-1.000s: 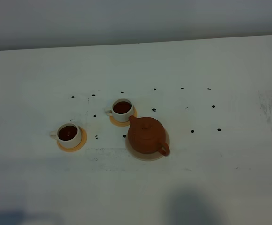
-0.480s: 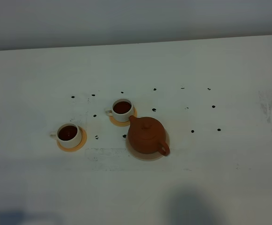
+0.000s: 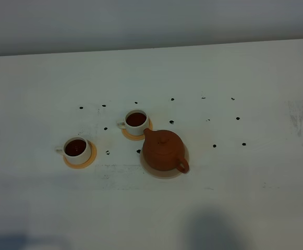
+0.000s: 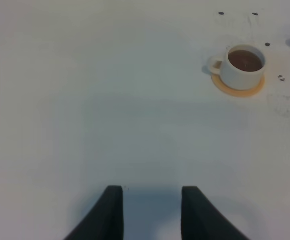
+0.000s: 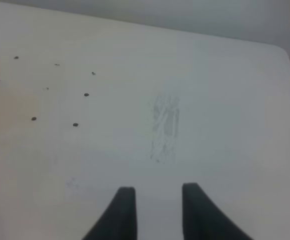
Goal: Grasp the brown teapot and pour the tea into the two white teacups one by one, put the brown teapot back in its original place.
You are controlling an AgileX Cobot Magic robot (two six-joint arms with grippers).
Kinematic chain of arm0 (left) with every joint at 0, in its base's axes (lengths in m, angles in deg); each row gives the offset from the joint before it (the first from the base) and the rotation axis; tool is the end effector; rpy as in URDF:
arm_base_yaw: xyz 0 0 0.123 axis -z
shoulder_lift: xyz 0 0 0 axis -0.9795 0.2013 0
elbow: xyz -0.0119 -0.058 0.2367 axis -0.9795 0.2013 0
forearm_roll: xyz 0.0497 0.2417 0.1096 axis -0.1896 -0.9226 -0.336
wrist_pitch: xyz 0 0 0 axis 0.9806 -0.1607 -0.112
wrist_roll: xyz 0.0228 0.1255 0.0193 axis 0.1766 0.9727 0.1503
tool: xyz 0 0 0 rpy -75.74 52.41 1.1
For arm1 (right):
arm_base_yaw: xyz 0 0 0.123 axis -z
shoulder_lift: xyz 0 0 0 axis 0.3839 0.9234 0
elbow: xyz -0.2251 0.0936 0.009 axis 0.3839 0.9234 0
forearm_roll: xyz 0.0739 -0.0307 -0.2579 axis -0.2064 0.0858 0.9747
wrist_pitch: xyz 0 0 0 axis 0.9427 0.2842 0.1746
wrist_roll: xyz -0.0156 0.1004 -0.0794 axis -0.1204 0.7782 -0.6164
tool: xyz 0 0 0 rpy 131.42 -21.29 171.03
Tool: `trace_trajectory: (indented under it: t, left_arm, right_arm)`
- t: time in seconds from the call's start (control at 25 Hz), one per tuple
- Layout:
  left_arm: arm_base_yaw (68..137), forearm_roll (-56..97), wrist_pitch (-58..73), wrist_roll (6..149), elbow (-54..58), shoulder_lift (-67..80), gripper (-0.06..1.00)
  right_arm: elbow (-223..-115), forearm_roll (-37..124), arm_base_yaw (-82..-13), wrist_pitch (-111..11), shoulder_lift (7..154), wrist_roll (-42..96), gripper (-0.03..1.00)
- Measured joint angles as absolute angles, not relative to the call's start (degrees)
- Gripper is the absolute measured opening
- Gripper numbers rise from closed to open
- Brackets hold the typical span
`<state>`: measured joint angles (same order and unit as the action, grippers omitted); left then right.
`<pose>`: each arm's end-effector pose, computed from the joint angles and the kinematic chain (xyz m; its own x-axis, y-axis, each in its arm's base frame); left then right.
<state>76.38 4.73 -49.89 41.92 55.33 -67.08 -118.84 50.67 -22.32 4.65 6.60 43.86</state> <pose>0.0901 0.0072 0.2545 -0.4926 -0.0224 -0.8700 -0.0654 0.9978 0.0114 0.0801 0.0011 0.2693 -0.4802 -0.0948 -0.8720 -0.0519 0.9955 -0.0796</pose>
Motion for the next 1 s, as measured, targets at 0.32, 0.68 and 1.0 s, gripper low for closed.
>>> trace_trajectory:
  t: [0.32,0.68,1.0]
  left_arm:
    - [76.4,4.7,-49.9,41.9,55.3,-67.1,0.3]
    - [76.4,4.7,-49.9,41.9,55.3,-67.1,0.3]
    - [76.4,4.7,-49.9,41.9,55.3,-67.1,0.3]
  right_arm:
    - [-118.8,50.7,-22.3,4.6,6.6,43.9,0.22]
    - [-118.8,50.7,-22.3,4.6,6.6,43.8,0.22]
    - [-118.8,50.7,-22.3,4.6,6.6,43.9,0.22]
